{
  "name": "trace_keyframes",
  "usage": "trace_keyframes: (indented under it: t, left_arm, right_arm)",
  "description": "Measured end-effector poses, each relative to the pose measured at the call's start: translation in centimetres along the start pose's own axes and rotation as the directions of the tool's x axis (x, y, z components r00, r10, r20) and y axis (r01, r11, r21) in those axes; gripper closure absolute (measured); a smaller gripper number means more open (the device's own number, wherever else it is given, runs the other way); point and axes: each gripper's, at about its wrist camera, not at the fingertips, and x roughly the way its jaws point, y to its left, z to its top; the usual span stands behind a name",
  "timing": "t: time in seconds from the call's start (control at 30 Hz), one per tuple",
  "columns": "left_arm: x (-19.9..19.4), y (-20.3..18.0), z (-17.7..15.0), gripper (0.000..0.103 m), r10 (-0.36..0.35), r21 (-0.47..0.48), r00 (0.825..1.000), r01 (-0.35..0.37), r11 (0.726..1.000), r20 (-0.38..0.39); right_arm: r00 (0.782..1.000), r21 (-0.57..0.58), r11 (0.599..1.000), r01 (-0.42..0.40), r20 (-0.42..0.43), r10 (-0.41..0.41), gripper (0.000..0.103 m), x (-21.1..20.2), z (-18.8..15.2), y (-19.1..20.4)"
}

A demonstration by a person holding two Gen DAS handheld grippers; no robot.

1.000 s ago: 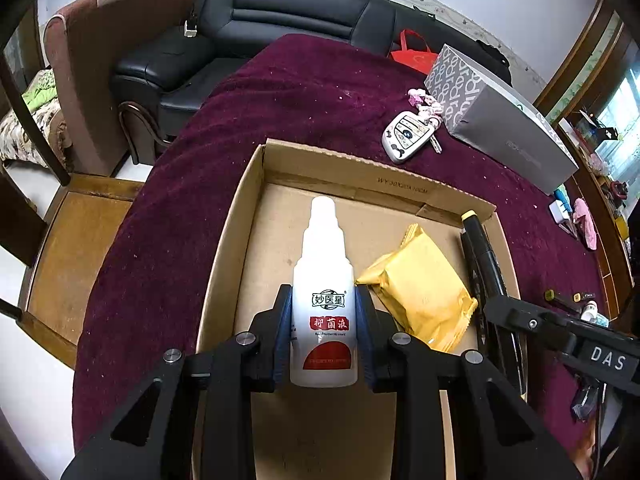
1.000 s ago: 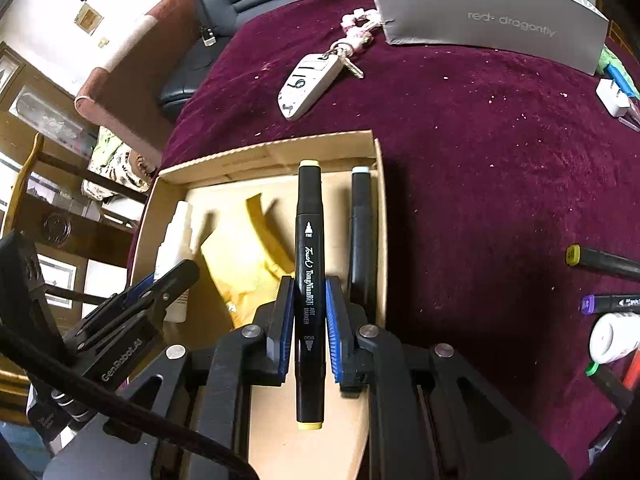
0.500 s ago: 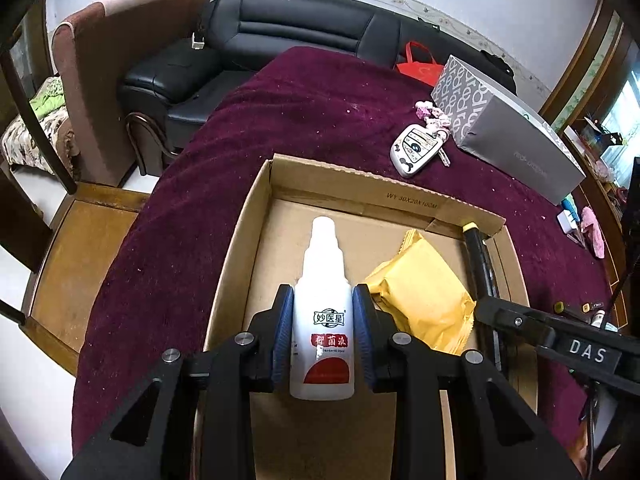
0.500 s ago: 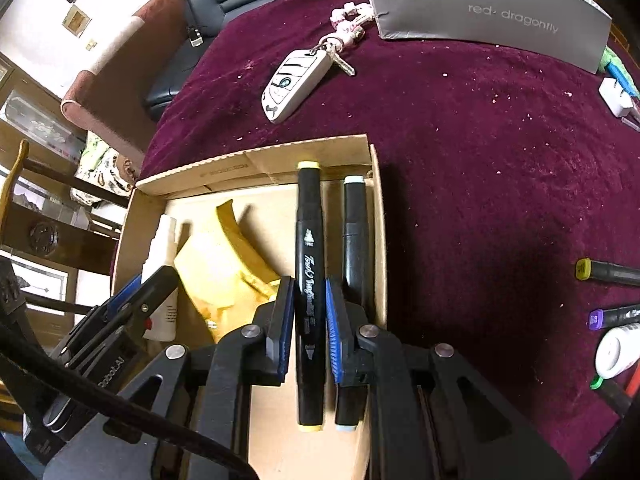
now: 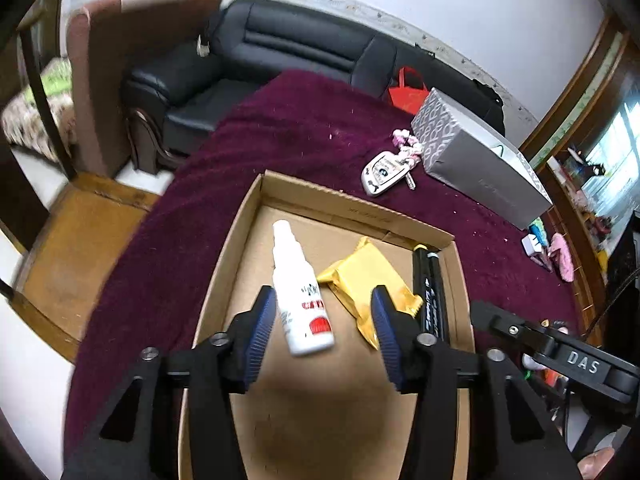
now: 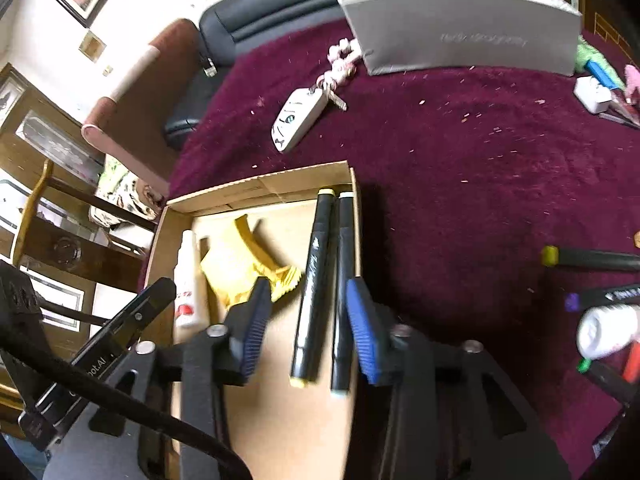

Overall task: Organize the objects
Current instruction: 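Place the spray bottle and black marker into the tray with both grippers, then withdraw both grippers from the tray back over the table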

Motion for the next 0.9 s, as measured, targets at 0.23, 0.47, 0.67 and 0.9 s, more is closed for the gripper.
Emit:
trace_keyframes:
  t: [0.23,0.47,0.67,0.9]
  left_arm:
    - [-7.2,-4.6,-3.2,0.046,0.09,0.106,0.976,-0.113,0.988,0.2]
    - [-11.8,-8.7,-6.9,0.043,0.111,0.15,0.942,-0.166,0.975,0.317]
    - [-13.7,-11.5,-10.2,0.043,0.106,0.128,0.939,-0.155,0.98,0.327]
    - [-14.8,-16.8,-13.6,0.04,0.082,0.218,0.935,-0.165,0.962,0.345]
  right_arm:
    - [0.995,-0.015,1.0,0.016,0.1,-0.014,0.054,-5.0,-4.1,-2.1]
    - [0.966,-0.062,0.994,0.094,0.248,-0.076,0.043,-10.0,-8.7,-3.6]
    - [0.93,-0.138,0.976,0.17,0.349,-0.113,0.028,-13.3,-12.6,-3.6]
    - [0.904,-0.166,0.965,0.203,0.409,-0.12,0.024,-15.5,-16.4,-4.7]
